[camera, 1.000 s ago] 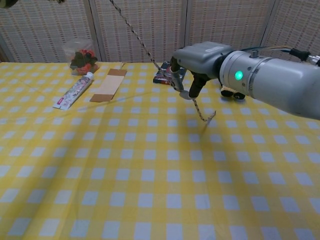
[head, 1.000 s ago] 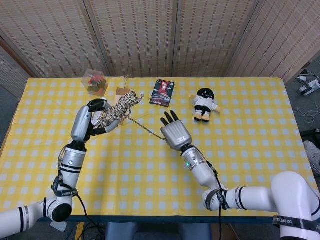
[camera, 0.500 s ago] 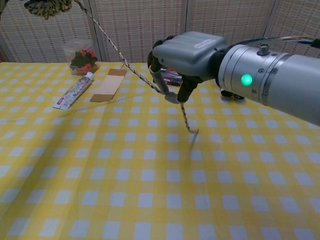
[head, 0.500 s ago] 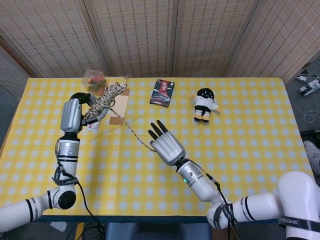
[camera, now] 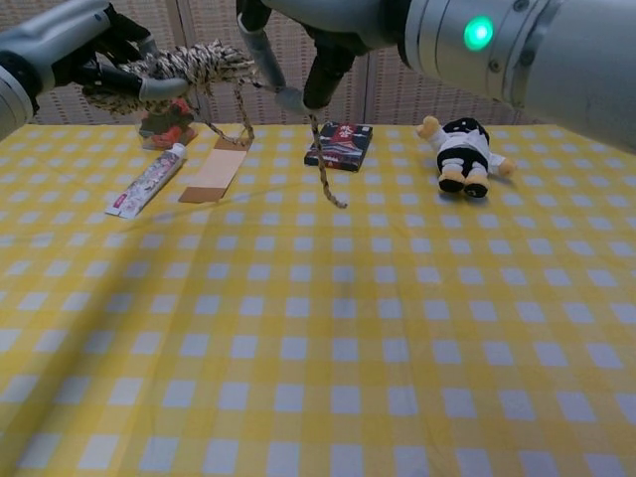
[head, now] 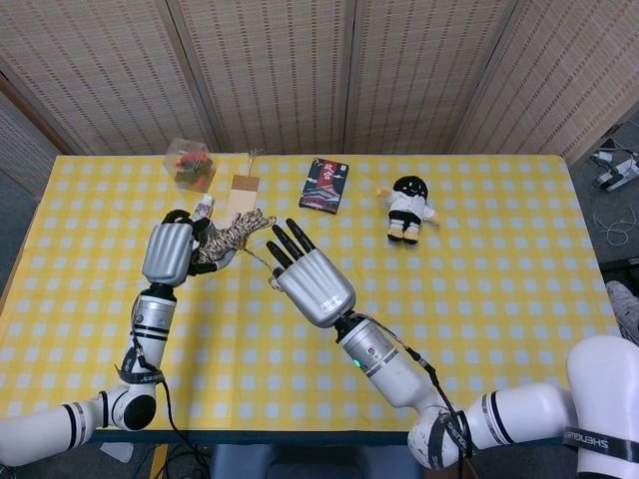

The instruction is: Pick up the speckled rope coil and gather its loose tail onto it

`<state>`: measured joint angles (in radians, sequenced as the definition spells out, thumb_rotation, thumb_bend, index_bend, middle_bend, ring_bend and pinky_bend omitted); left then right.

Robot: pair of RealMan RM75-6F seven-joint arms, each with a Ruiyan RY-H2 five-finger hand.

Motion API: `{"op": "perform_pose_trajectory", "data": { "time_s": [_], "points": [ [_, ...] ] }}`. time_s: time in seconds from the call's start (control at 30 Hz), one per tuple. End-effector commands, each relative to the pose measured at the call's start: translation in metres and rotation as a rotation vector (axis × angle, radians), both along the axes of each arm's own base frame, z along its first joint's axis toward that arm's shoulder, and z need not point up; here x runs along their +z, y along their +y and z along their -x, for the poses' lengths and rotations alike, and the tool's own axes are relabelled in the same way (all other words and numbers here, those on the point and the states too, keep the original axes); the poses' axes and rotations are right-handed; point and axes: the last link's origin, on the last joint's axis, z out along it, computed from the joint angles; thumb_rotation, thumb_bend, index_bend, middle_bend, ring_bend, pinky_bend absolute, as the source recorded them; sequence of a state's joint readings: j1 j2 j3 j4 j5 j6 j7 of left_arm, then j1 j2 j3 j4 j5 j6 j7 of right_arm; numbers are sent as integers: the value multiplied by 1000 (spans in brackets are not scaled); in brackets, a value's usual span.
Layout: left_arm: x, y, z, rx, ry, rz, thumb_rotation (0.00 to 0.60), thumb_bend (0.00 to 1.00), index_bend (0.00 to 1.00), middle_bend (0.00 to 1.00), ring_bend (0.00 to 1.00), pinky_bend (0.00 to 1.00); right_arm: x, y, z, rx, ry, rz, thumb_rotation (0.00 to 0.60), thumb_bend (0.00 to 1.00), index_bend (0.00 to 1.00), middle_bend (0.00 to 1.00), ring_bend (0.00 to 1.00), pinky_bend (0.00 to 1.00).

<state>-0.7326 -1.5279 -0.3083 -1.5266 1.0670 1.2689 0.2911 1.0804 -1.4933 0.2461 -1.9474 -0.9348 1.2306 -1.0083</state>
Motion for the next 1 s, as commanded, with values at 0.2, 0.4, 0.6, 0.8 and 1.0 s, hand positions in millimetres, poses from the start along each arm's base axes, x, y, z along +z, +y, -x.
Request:
{"op": "perform_pose_trajectory", "data": {
  "time_s": [0.2, 0.4, 0.6, 0.8, 1.0],
  "points": [
    [-20, -17, -11, -58, -6, 91, 407, 227, 706, 694, 513, 231, 10, -3, -31, 2, -123, -53, 600, 355, 642, 188, 0, 10],
    [-24, -34, -22, -134, -52, 158, 420, 227, 705, 694, 512, 227, 11, -17, -39, -40, -156, -50, 600, 355, 643, 188, 0, 10],
    [-25, -52, -30, -223, -122, 246, 495, 227, 706, 694, 511, 221, 15, -37, -34, -101, -177, -29, 600, 355, 643, 188, 0, 10],
    [-23, -68, -43, -299, -221, 342, 492, 227, 706, 694, 510, 220, 10, -48, -25, -141, -186, -39, 600, 355, 643, 188, 0, 10],
    [-15, -76, -53, -349, -326, 389, 489, 227, 706, 694, 510, 220, 7, -55, -14, -172, -197, -54, 600, 355, 643, 188, 0, 10]
  ]
}}
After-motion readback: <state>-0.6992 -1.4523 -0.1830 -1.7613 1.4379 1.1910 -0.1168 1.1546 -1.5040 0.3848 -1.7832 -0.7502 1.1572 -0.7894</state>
